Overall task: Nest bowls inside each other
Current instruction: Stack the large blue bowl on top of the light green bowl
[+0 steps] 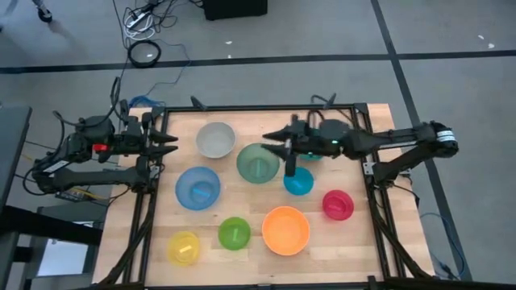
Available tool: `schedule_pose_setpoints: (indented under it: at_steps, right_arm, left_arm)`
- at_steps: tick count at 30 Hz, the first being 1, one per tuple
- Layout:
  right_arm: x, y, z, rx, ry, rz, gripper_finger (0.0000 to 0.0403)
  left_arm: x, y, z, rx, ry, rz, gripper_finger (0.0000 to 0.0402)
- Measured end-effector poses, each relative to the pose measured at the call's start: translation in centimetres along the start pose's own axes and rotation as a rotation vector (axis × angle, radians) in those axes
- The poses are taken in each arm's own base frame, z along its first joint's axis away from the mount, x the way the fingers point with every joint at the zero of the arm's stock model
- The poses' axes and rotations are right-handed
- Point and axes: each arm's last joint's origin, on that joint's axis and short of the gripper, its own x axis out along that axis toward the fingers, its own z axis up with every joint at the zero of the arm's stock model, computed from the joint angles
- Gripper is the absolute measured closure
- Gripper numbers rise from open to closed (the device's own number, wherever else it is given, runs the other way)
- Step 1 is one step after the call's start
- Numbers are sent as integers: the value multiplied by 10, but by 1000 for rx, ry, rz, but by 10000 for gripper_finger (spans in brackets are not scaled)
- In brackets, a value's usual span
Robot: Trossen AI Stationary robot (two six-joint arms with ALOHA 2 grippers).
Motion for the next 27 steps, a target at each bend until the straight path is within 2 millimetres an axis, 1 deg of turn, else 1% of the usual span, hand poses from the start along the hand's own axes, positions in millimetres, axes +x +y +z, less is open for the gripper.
schedule_pose_setpoints:
  at_steps: [2,6,10,13,15,16,19,21,24,27]
  right_arm:
    - [21,-4,-19,46,55,26,259]
    - [68,-10,-66,87,170,14,261]
    - [114,-8,-88,100,220,13,261]
    - [142,-6,-101,83,303,0,261]
    - [155,-4,-105,43,378,-20,261]
    - [161,-2,-103,23,402,-27,261]
    - [173,3,-102,-29,515,-54,261]
    - [179,5,-107,-56,609,-69,261]
    - [188,10,-113,-68,680,-75,261]
    - [198,15,-119,-42,697,-81,261]
  left_arm:
    - [0,0,0,8,-2,4,265]
    - [0,0,0,9,-2,6,265]
    - [0,1,0,10,3,22,265]
    - [0,1,-2,9,19,31,265]
    - [0,1,-3,8,35,32,265]
    - [0,1,-4,6,45,33,265]
    - [0,2,-7,-11,75,67,265]
    - [0,4,-10,-19,95,103,265]
    - [0,5,-12,-19,115,138,265]
    - [-1,5,-13,-26,122,153,265]
